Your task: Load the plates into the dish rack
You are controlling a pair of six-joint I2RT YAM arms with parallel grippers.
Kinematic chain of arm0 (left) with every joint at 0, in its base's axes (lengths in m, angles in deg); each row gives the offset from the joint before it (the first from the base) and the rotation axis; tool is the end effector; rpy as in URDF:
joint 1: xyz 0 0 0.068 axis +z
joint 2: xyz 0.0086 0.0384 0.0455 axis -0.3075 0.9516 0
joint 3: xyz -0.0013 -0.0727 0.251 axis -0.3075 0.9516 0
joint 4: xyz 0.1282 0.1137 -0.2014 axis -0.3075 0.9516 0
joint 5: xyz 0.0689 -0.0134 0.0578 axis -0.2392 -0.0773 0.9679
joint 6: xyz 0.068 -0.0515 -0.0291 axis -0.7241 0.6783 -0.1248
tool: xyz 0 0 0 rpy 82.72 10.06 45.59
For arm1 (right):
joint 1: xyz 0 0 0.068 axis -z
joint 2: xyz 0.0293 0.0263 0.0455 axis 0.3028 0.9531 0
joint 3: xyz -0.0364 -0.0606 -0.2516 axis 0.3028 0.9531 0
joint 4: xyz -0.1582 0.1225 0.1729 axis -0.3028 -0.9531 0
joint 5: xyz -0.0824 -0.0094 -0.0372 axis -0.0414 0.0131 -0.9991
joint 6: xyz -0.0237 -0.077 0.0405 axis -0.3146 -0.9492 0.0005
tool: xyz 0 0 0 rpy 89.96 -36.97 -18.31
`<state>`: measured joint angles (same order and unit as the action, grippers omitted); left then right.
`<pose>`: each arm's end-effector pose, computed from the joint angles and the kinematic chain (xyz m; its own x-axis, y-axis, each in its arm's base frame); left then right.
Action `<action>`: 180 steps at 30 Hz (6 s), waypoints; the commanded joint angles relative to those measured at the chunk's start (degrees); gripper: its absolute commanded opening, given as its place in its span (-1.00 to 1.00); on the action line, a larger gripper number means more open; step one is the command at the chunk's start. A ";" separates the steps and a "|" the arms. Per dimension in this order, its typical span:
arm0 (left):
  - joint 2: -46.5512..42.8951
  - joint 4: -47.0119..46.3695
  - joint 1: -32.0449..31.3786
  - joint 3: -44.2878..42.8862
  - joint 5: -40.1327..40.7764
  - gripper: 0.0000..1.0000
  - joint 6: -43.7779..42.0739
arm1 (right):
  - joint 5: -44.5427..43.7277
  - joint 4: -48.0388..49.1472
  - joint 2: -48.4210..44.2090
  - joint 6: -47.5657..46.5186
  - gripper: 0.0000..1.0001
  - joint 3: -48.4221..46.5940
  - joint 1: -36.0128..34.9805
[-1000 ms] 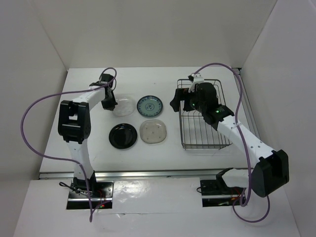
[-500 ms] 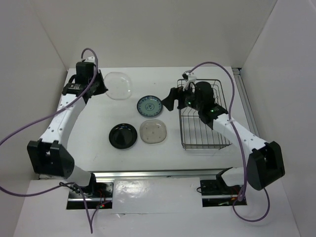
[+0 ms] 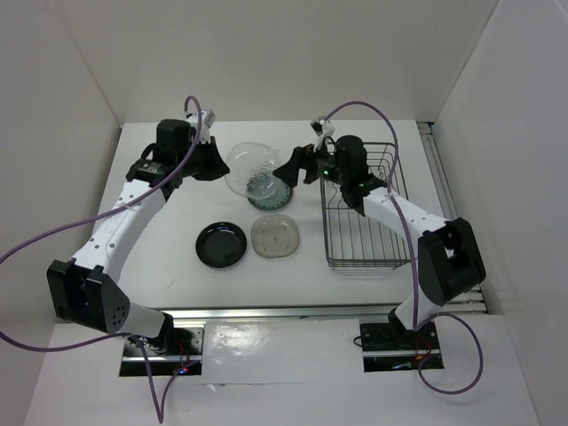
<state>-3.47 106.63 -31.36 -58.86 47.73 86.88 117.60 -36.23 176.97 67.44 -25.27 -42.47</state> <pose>0.3510 -0.1019 0.3324 -0.5925 -0.1971 -0.7811 0.2231 0.8915 -0.3942 0.3586 0.2083 0.2762 -0.3876 0.1026 -0.9161 -0.7113 0.5989 0.3680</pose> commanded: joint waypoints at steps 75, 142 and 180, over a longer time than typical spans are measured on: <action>4.79 1.97 0.53 -0.55 12.34 1.00 5.76 | -77.28 -42.11 5.65 2.78 -0.07 -16.08 -3.55; 43.64 -4.19 -1.58 -14.18 4.15 -1.00 11.04 | -57.33 -28.23 -18.43 -1.78 1.00 0.00 -10.32; 1.98 -39.94 2.03 9.90 -32.65 -1.00 8.30 | 9.83 3.33 -4.28 -4.26 0.67 0.80 8.05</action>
<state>0.68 74.44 -29.33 -49.00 20.14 93.33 125.34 -36.57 172.27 62.00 -22.21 -34.71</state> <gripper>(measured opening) 0.193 0.876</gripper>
